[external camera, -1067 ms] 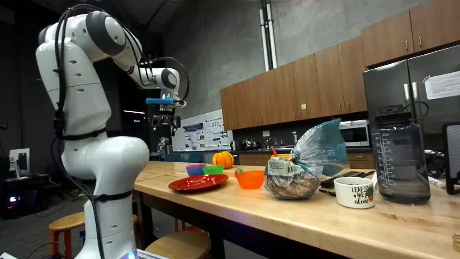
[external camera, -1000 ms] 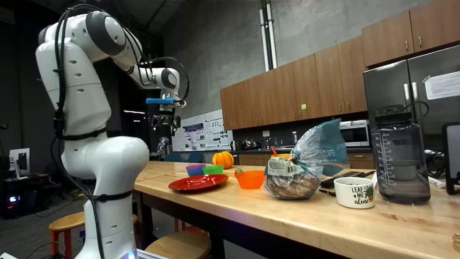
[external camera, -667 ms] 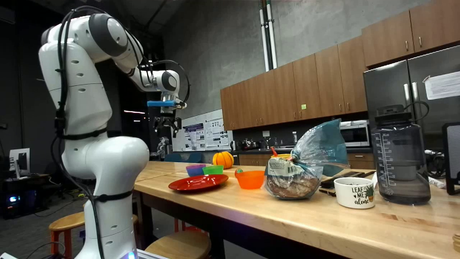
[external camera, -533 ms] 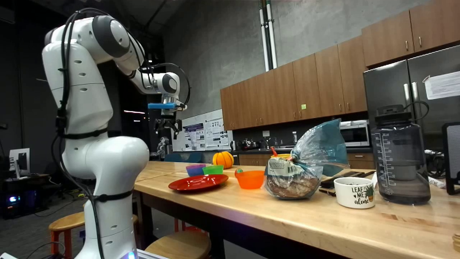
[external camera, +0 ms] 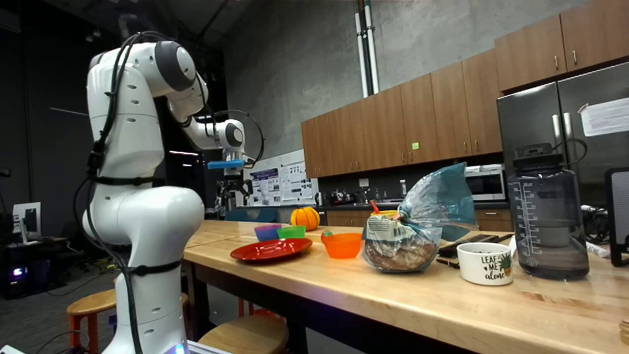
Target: Pour the contents from the left bowl to the right bowl
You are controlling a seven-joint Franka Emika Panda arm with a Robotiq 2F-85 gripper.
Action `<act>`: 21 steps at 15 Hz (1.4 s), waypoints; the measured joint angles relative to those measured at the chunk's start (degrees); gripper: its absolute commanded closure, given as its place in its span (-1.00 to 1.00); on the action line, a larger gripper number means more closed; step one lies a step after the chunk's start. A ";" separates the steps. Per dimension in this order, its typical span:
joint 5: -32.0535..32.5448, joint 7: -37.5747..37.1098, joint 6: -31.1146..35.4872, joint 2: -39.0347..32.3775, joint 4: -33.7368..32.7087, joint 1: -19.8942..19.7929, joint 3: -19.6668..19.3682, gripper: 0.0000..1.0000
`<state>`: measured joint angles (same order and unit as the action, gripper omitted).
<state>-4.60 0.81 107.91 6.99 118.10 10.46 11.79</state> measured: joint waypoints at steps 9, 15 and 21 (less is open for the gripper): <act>7.22 0.01 9.35 -13.61 -5.71 1.67 1.66 -1.00; 10.97 0.01 11.27 -19.90 -8.63 1.69 0.85 -0.48; 11.97 0.05 11.48 -21.90 -10.10 1.69 -0.25 0.14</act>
<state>7.37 0.86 119.39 -14.91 108.00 12.15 11.54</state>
